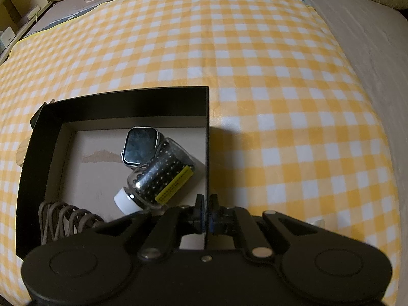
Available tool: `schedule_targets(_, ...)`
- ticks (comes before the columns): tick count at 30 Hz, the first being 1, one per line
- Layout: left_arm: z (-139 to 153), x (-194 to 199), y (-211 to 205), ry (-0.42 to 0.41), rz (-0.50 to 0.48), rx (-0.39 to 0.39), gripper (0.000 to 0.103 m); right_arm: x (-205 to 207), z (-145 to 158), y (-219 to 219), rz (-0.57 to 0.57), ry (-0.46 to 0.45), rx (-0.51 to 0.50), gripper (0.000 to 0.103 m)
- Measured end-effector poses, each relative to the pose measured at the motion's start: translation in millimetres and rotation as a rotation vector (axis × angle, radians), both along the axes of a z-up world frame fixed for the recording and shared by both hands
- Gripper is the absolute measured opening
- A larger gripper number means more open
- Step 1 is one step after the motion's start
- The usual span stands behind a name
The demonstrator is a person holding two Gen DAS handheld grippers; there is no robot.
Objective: Organize rigid objects
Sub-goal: 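Withdraw the left gripper and move it toward the oval wooden block, then grasp the oval wooden block with the left gripper and lift it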
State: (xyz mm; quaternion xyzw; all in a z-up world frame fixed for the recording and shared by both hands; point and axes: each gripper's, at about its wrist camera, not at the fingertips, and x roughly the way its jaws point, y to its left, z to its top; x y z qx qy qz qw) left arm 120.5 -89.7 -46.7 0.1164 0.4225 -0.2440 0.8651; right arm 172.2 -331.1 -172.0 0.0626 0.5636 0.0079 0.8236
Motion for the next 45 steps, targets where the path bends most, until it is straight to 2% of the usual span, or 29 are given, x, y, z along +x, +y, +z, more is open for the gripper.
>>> schedule_targets(7, 1, 19, 28, -0.037, 0.112, 0.017, 0.103, 4, 5, -5, -0.006, 0.003, 0.006, 0.004)
schedule_targets(11, -7, 36, 51, -0.038, 0.208, 0.035, 0.103, 4, 5, -5, -0.007, 0.003, 0.004, 0.004)
schedule_targets(17, -32, 62, 82, 0.014, 0.325, 0.065, 0.102, 5, 6, -6, -0.007, 0.004, 0.006, 0.004)
schedule_targets(22, -57, 76, 94, 0.072, 0.355, 0.1, 0.099, 5, 6, -4, -0.006, 0.004, 0.003, 0.004)
schedule_targets(26, -73, 84, 90, 0.045, 0.316, 0.134, 0.093, 5, 6, -6, -0.009, 0.005, 0.008, 0.004)
schedule_targets(32, -90, 92, 75, -0.014, 0.144, 0.175, 0.089, 6, 8, -7, -0.005, 0.005, 0.003, 0.004)
schedule_targets(41, -108, 110, 69, 0.049, 0.096, 0.096, 0.089, 6, 9, -4, -0.002, 0.004, 0.005, 0.004)
schedule_targets(45, -114, 113, 64, 0.06, 0.077, 0.095, 0.089, 6, 9, -3, -0.004, 0.006, 0.006, 0.004)
